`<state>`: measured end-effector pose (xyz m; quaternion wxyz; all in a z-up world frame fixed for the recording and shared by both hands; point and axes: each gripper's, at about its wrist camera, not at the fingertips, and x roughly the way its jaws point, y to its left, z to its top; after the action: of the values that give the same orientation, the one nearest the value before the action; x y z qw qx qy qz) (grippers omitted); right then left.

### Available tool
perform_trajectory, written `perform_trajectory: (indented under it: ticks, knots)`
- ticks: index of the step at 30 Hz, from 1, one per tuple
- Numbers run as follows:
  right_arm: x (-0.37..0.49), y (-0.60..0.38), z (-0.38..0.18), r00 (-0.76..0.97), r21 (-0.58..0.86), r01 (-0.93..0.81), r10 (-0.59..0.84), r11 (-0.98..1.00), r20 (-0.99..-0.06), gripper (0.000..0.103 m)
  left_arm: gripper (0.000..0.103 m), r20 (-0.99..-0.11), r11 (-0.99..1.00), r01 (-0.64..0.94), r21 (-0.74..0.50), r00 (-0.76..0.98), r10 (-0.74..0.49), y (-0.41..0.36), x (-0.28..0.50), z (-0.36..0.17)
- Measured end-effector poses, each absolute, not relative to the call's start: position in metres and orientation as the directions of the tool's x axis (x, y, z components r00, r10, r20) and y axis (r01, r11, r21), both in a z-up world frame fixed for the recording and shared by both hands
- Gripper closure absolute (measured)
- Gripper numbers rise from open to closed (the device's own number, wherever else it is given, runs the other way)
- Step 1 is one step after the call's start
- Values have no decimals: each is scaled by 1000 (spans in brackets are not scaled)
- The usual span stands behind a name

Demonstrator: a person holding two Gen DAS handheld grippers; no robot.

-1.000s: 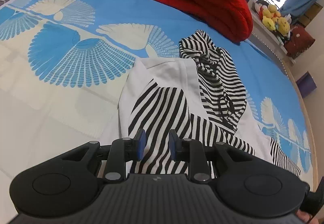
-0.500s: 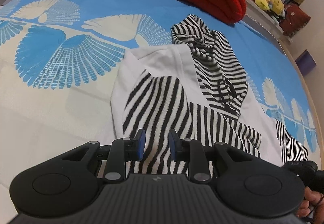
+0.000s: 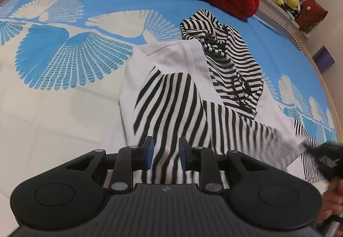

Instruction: Fold small clothes

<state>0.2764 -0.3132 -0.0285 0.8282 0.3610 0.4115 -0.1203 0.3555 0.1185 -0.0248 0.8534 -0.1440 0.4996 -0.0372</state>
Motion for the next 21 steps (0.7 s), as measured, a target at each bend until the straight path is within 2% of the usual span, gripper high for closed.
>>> perform_trajectory:
  ticks: [3, 4, 5, 6, 8, 10, 12, 14, 16, 18, 21]
  knots:
    - [263, -304, 16, 801, 529, 356, 41, 771, -598, 99, 77, -844, 957, -74, -282, 493, -211, 118, 356, -26]
    - [258, -302, 24, 828, 515, 341, 8, 786, -561, 99, 77, -846, 958, -68, -280, 489, -213, 117, 356, -27]
    - [255, -303, 26, 827, 496, 368, -33, 786, -561, 98, 77, -849, 959, -61, -277, 483, -214, 115, 356, -29]
    - [256, -306, 21, 797, 477, 420, -62, 772, -601, 98, 77, -852, 960, -57, -273, 478, -214, 114, 357, -30]
    - [266, -316, -6, 641, 366, 564, -113, 740, -760, 98, 77, -858, 963, -48, -265, 467, -213, 112, 357, -34]
    - [265, -325, -25, 537, 311, 654, -133, 690, -833, 95, 77, -863, 965, -33, -261, 457, -217, 109, 356, -38]
    - [261, -327, -21, 564, 333, 649, -139, 684, -814, 95, 77, -864, 964, -12, -266, 446, -233, 105, 355, -40]
    - [260, -321, -6, 658, 374, 567, -131, 734, -741, 95, 77, -862, 958, 9, -286, 434, -261, 103, 352, -46]
    - [263, -321, -4, 702, 445, 500, -46, 743, -710, 94, 77, -885, 962, 20, -272, 388, -258, 101, 348, -63]
    - [270, -323, -22, 658, 498, 487, 74, 717, -749, 94, 82, -923, 976, 20, -215, 322, -210, 99, 345, -81]
    - [276, -330, -53, 477, 362, 594, 48, 719, -878, 94, 81, -915, 980, 42, -193, 353, -195, 95, 343, -69]
